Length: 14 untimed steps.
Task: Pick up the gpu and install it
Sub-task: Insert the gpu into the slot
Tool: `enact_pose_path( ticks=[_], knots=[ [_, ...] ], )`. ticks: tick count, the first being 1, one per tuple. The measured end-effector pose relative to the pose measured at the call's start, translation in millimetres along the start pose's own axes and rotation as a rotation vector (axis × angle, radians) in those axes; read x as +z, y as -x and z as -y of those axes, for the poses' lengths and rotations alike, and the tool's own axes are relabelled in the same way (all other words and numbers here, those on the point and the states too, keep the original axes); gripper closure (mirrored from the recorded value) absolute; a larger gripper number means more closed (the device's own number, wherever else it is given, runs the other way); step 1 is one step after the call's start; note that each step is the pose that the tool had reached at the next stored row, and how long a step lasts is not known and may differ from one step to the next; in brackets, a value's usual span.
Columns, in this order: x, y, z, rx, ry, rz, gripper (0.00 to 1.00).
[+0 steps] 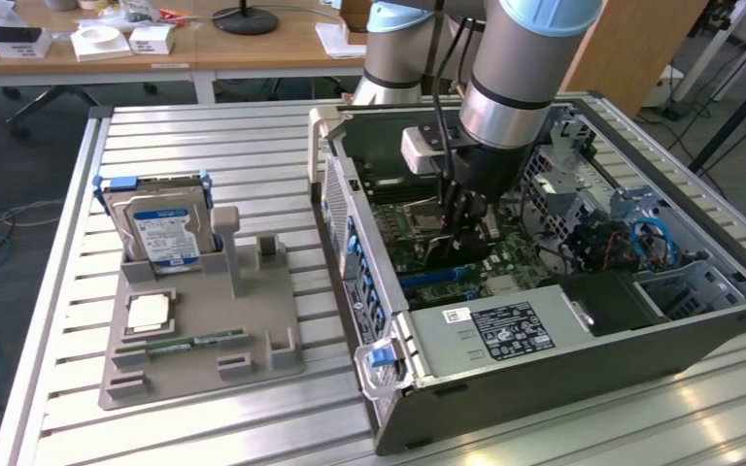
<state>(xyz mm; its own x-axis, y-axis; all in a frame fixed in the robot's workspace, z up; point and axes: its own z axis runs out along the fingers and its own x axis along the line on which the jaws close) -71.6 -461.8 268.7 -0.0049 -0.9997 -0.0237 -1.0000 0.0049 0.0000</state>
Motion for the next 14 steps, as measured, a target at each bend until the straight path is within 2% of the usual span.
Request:
enact_pose_path(
  ticks=[14],
  knots=[
    [0.8, 0.6, -2.7, 0.0, 0.0, -0.0001, 0.74]
  ],
)
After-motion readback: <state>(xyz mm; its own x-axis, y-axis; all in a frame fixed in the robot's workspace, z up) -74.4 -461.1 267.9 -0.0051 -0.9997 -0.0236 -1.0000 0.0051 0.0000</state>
